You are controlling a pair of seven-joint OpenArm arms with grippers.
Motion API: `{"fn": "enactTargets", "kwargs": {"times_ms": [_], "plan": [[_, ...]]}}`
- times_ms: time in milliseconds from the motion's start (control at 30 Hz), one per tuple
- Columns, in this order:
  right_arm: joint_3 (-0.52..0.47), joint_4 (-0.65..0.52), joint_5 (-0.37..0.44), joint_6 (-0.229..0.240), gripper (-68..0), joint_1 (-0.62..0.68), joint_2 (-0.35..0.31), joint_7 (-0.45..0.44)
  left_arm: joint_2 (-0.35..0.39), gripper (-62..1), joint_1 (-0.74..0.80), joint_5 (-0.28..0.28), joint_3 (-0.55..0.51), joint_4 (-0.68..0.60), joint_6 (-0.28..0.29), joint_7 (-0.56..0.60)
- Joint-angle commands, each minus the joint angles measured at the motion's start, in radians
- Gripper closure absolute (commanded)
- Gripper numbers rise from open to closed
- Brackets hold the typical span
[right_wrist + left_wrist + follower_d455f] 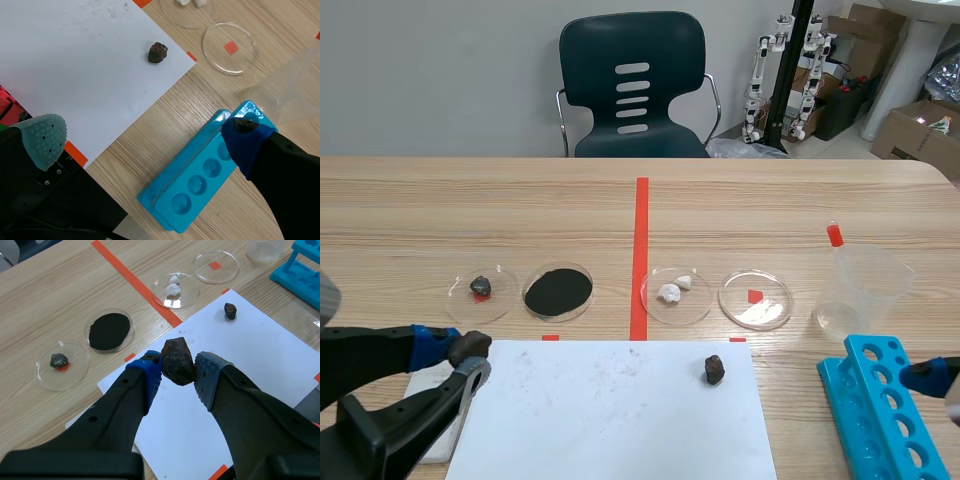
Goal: Put the middle mineral back
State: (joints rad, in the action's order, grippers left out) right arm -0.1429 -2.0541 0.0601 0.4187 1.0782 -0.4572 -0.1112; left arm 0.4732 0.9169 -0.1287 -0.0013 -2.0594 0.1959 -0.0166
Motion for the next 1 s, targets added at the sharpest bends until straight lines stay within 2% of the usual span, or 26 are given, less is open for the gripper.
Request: {"fn": "enactTargets", "kwargs": {"times_ms": [0,700,967], "plan": [[-0.008,-0.019,0.01,-0.004,-65.7,-0.003,-0.005,-0.014,-0.005,-9.8,-0.001,-0.008,0.0,-0.01,0.001,0.019],[-0.008,-0.019,0.01,-0.004,-65.7,-0.003,-0.005,-0.014,-0.005,-9.8,-0.006,-0.009,0.0,-0.01,0.002,0.024],[-0.008,-0.019,0.01,-0.004,-65.7,-0.003,-0.005,-0.014,-0.063,-9.8,-0.05,-0.008,0.003,-0.01,0.002,0.011]]}}
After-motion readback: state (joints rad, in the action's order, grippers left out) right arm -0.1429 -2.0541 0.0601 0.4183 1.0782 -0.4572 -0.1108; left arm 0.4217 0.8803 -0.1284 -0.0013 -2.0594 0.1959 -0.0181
